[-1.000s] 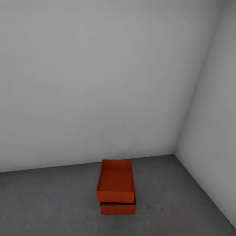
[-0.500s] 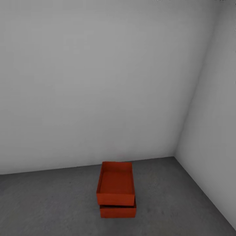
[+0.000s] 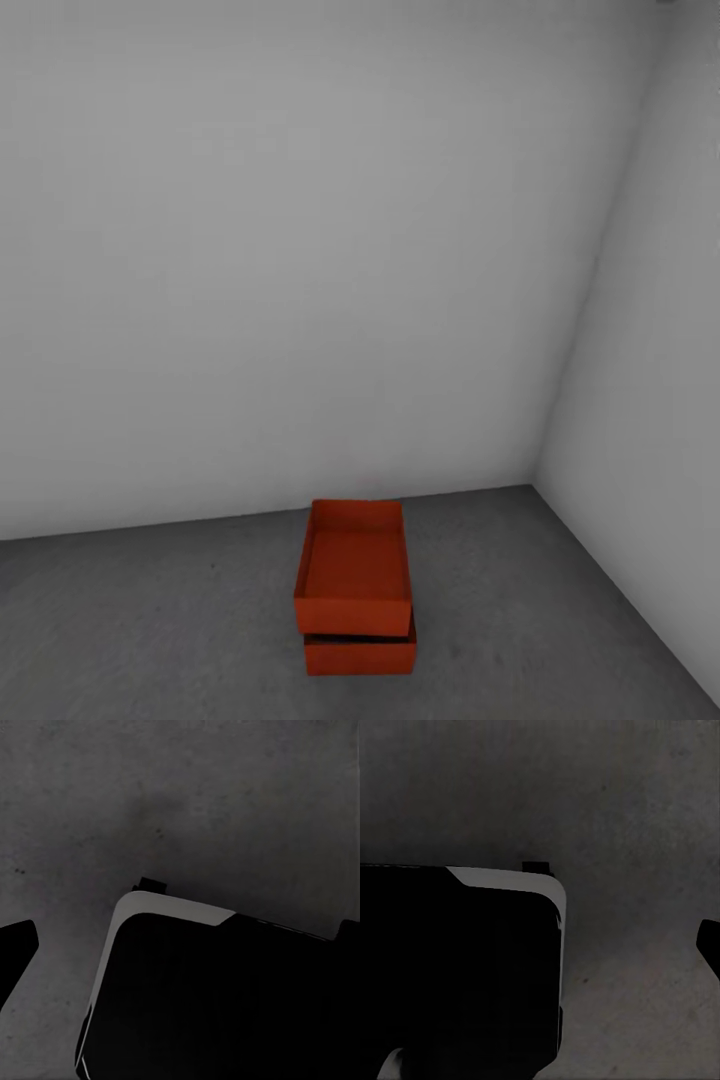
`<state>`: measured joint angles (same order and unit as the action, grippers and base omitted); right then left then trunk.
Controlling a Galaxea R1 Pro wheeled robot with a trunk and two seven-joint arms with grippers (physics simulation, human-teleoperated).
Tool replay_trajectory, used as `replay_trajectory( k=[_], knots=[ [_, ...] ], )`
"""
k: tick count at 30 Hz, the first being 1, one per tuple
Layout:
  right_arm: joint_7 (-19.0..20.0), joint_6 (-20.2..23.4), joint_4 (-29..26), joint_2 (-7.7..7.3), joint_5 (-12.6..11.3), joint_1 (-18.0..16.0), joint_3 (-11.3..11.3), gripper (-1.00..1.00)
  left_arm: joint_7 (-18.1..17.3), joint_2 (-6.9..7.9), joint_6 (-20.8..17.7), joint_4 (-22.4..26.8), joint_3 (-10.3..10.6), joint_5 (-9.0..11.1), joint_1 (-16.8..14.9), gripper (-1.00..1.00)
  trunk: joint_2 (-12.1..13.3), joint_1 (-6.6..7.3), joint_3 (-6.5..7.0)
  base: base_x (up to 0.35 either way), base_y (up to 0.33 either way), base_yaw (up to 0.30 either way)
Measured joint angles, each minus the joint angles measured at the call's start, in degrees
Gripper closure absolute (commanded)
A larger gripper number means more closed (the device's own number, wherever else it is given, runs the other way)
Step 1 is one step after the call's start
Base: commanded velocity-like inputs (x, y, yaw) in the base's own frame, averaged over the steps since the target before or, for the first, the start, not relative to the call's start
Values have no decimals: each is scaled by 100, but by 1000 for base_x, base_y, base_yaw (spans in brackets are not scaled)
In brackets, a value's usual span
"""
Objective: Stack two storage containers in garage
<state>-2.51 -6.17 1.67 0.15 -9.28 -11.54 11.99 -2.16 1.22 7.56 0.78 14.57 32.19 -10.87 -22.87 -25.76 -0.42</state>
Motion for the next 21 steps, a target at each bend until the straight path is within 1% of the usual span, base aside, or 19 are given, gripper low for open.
replay_trajectory(
  k=[21],
  knots=[
    [0,0,0,0,9,-1,0,-100,1,0,0,0,1,0,-1,-100,-2,0,188,0,0,0]
  ],
)
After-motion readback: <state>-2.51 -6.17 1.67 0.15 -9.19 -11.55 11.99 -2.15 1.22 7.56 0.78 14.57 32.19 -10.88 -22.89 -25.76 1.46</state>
